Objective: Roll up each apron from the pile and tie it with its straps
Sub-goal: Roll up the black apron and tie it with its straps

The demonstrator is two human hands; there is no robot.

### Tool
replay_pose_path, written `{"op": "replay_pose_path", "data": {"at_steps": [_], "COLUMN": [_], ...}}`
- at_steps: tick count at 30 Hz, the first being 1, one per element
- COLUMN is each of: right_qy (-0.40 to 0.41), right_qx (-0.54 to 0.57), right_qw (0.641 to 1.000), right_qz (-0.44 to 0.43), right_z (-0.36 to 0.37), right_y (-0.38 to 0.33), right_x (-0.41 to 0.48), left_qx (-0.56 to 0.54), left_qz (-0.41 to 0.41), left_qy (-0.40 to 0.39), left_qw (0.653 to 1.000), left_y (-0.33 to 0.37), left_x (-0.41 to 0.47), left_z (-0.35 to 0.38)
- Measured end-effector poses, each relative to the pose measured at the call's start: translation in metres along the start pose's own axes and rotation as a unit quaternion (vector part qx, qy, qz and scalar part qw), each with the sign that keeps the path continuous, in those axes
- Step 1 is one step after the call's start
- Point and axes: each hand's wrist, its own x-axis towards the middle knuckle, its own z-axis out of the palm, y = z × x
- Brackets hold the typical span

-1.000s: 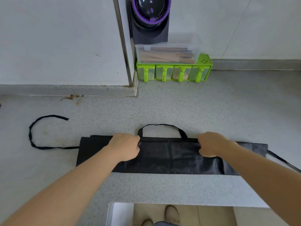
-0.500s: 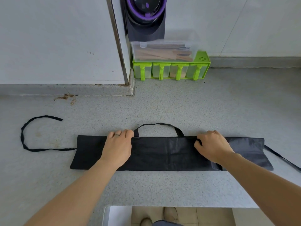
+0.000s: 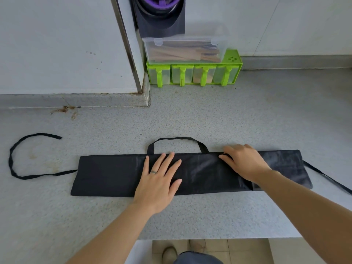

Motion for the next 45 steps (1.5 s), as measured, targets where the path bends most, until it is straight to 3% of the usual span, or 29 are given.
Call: {"op": "replay_pose_path", "data": {"at_steps": [4, 12, 15, 18, 22, 30, 36, 39, 42, 45], "right_qy": [0.121, 0.156, 0.194, 0.114, -0.008, -0.069, -0.071, -0.050, -0.104, -0.113], "right_qx": [-0.025, -0.041, 0.009, 0.039, -0.010, -0.034, -0.029, -0.002, 0.038, 0.028], "right_qw": [0.992, 0.981, 0.980, 0.992, 0.994, 0.994, 0.994, 0.998, 0.981, 0.979], "right_qz": [0.019, 0.104, 0.039, 0.043, 0.110, 0.076, 0.077, -0.024, -0.158, -0.170], "right_z": [0.017, 0.007, 0.009, 0.030, 0.036, 0.014, 0.004, -0.001, 0.009, 0.019], "right_y": [0.011, 0.030, -0.017, -0.058, -0.038, 0.043, 0.040, -0.007, -0.062, -0.074], "right_x": [-0.005, -0.001, -0.015, -0.038, -0.056, -0.067, -0.064, -0.058, -0.051, -0.047], "left_qx": [-0.002, 0.005, 0.006, 0.004, 0.010, -0.003, -0.017, -0.015, -0.065, -0.110], "left_qz": [-0.002, -0.007, -0.016, -0.018, -0.021, -0.023, -0.022, -0.028, -0.033, 0.059], "left_qy": [-0.001, -0.030, -0.036, -0.040, -0.039, -0.057, -0.055, -0.079, -0.077, -0.002], "left_qw": [1.000, 1.000, 0.999, 0.999, 0.999, 0.998, 0.998, 0.996, 0.994, 0.992], "left_y": [-0.001, -0.006, -0.006, -0.004, -0.006, -0.005, -0.004, 0.001, 0.001, -0.011], "left_x": [0.001, 0.004, 0.005, 0.005, 0.005, 0.003, 0.006, 0.007, 0.006, -0.005], "left_z": [0.000, -0.002, -0.002, -0.002, -0.001, -0.004, -0.006, -0.010, -0.016, -0.025]}}
